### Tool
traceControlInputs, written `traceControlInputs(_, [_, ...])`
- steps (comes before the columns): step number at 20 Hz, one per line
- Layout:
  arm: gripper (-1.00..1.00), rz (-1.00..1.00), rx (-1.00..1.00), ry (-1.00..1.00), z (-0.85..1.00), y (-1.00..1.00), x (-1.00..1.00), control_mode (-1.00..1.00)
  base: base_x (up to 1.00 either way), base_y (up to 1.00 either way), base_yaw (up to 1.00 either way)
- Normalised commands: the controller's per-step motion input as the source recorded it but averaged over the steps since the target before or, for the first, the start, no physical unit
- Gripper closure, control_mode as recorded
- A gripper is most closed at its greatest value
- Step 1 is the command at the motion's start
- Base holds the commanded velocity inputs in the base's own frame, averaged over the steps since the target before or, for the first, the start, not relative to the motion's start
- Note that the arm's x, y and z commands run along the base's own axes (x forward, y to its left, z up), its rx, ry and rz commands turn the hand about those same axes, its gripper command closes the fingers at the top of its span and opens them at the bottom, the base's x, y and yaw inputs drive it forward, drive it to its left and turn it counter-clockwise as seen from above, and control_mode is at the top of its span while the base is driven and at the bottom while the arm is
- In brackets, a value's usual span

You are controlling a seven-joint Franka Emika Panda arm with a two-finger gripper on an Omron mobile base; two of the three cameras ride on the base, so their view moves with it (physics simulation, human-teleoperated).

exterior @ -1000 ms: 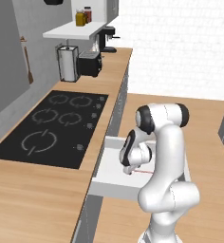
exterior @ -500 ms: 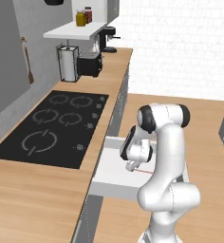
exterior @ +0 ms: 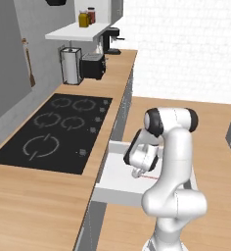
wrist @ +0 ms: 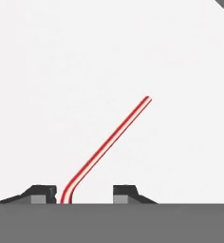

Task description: Take a straw from the drawer in front and place it inside the glass cup on the dining counter.

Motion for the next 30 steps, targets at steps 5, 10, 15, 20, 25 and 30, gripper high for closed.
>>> traceControlInputs(5, [1.0, 0.0, 0.0, -0.04, -0.38, 0.0, -0.6, -1.0, 0.0, 0.0, 0.0])
traceControlInputs(10, [1.0, 0.0, 0.0, -0.04, -0.26, 0.04, -0.66, -1.0, 0.0, 0.0, 0.0])
traceControlInputs(15, [1.0, 0.0, 0.0, -0.01, -0.24, 0.02, -0.48, -1.0, 0.0, 0.0, 0.0])
traceControlInputs(20, [1.0, 0.0, 0.03, -0.15, 0.23, -0.14, -0.31, -1.0, 0.0, 0.0, 0.0])
traceControlInputs(25, [1.0, -0.01, 0.08, -0.23, 0.96, -0.03, -0.14, -1.0, 0.0, 0.0, 0.0])
traceControlInputs(30, [1.0, -0.12, 0.1, -0.22, 1.0, 0.0, 0.0, -1.0, 0.0, 0.0, 0.0])
